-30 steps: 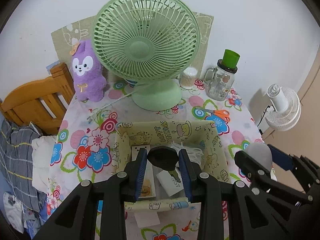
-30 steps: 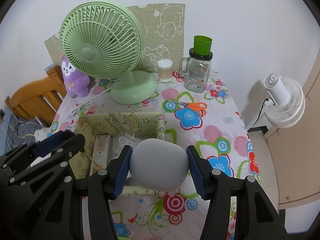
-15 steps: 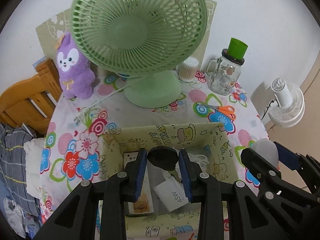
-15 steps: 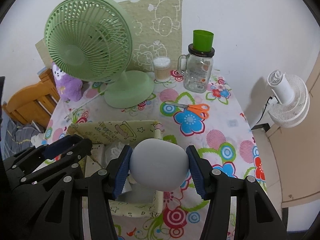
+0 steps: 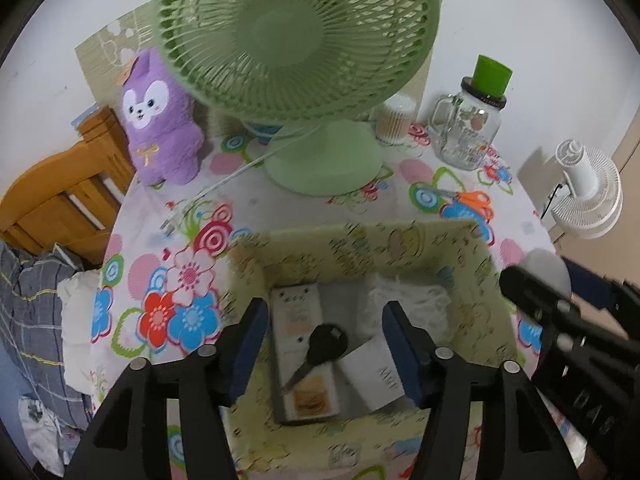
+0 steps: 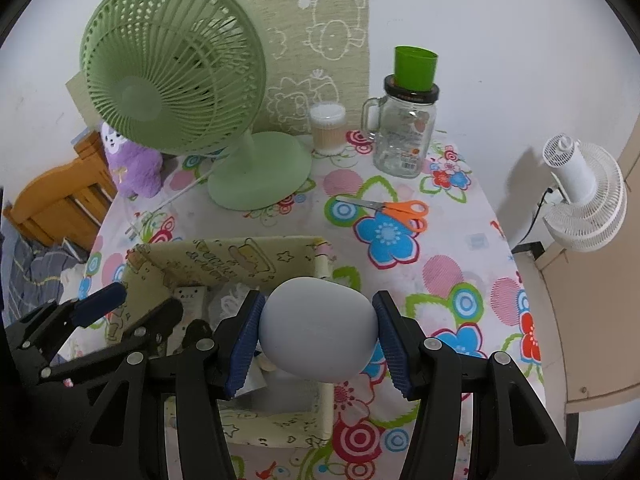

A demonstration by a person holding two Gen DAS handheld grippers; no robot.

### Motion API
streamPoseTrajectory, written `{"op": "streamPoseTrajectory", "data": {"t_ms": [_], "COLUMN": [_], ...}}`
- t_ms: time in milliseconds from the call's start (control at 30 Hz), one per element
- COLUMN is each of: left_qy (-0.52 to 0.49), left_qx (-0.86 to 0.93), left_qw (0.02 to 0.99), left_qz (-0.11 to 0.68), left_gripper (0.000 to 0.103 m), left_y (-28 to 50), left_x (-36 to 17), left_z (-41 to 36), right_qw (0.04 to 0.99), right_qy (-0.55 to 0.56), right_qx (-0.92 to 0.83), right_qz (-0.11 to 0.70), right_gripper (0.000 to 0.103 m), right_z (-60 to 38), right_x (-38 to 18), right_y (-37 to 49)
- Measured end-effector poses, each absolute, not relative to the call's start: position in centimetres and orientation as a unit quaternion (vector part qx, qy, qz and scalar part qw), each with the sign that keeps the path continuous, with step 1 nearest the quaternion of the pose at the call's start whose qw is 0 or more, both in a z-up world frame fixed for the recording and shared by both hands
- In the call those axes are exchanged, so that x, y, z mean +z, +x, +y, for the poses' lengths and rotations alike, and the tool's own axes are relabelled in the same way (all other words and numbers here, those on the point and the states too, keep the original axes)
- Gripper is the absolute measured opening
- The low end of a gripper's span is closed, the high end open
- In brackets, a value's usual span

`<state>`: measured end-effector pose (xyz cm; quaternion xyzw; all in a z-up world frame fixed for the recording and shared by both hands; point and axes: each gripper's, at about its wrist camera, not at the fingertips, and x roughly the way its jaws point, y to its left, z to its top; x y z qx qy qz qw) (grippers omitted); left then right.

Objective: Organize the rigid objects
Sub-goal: 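Lower the key into the fabric box and open the left tool while the right lowers the egg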

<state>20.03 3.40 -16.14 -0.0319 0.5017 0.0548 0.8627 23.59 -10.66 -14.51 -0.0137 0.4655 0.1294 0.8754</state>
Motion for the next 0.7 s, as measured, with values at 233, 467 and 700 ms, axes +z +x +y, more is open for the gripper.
{"op": "streamPoseTrajectory", "data": {"t_ms": [233, 467, 700], "left_qy": [-0.028, -0.027, -0.037], "left_qx": [0.054, 0.054, 0.056], "left_qw": [0.853, 0.851, 0.845], "left_qz": [0.518, 0.522, 0.531], "left_gripper": [0.07, 0.081, 0.084], "left_y": [18.5, 17.2, 16.0], "left_x": [-17.1, -17.5, -18.2], "left_z": [3.7, 4.1, 5.0], "right_qw": [0.869, 0.857, 0.847], "right_qy": [-0.023, -0.033, -0.033], "right_qx": [0.148, 0.163, 0.156], "right_qz": [0.471, 0.487, 0.507], "right_gripper": [0.059, 0.059, 0.059], "right_z": [-8.9, -7.2, -6.7], "right_x": [-15.1, -16.3, -17.9], "right_y": [23.1, 22.1, 21.5]}}
